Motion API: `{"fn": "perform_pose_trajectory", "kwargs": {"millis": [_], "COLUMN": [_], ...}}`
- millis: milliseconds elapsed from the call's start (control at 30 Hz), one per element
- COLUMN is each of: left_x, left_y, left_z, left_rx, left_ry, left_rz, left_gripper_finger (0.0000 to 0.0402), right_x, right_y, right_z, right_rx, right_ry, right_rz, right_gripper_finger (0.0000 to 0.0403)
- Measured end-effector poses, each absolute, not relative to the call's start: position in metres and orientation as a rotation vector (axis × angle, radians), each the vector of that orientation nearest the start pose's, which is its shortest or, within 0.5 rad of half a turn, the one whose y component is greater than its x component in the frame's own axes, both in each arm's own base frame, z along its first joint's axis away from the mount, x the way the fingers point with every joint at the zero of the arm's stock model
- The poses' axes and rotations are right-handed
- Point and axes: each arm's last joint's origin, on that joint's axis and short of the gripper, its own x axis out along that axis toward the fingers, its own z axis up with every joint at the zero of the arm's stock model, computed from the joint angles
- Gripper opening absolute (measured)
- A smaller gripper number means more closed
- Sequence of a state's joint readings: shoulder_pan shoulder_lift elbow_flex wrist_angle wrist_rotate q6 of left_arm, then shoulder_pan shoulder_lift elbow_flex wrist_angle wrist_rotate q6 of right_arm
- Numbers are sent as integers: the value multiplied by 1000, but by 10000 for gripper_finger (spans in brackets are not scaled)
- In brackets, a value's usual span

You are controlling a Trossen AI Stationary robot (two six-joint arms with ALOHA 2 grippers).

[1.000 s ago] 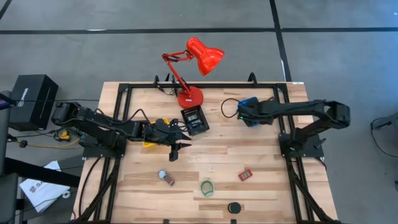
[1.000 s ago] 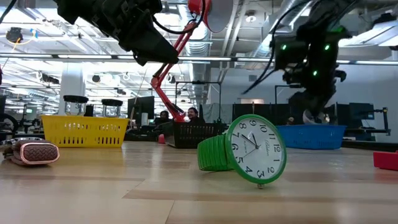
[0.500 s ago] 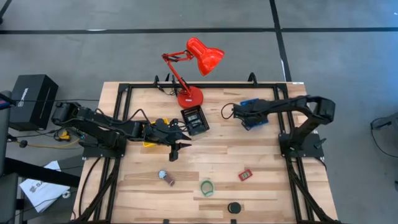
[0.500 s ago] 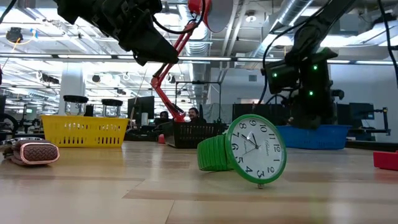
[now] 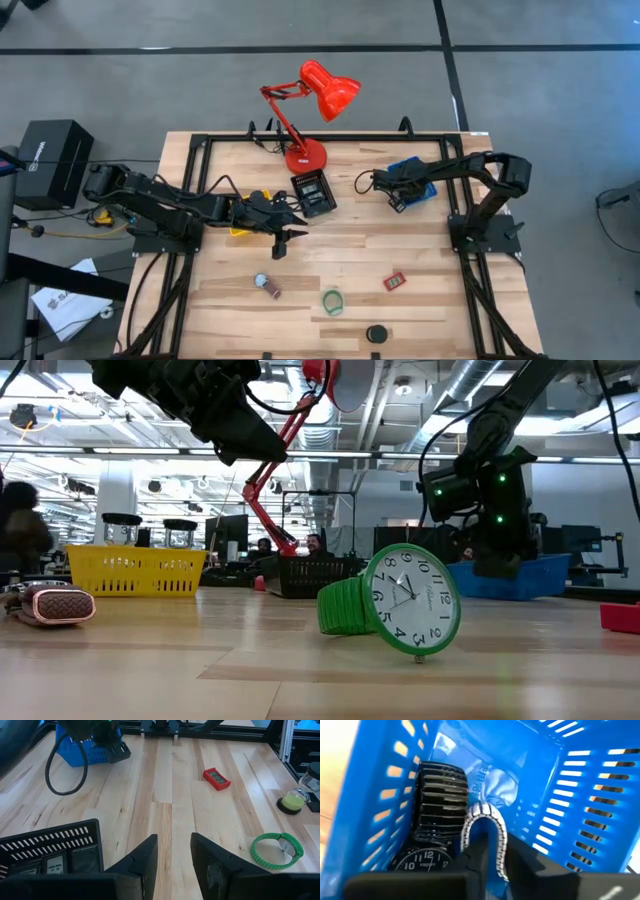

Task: Pick & Place Office items
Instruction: Put the white wrist watch into the blue bin, then put the green hourglass into the yellow bin

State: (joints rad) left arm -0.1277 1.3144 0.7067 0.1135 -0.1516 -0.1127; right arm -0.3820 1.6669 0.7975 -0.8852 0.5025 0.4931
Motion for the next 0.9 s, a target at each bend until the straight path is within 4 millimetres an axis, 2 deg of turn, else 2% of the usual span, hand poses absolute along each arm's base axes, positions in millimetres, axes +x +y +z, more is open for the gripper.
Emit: {"fn": "perform_pose_trajectory", "kwargs": {"millis": [167,333,667,900], "left_x": [272,272,272,272], "left_y": [-31,-30,-30,-30], "left_z": [223,223,223,223], "left_rx": [-41,-42,-42,-42], "left_ry": [487,487,487,487], "left_rz": [51,51,51,51], "left_gripper_finger": [111,111,110,110], "right_x": [210,208,224,236], "right_y": [-99,-99,-100,-94], "right_z": [127,132,158,186], "right_rx": [216,212,193,136], "right_ry": [1599,1662,1674,1668], "right_rz": [-1059,-1050,-1036,-1019], "right_gripper_finger": [92,112,113,113]}}
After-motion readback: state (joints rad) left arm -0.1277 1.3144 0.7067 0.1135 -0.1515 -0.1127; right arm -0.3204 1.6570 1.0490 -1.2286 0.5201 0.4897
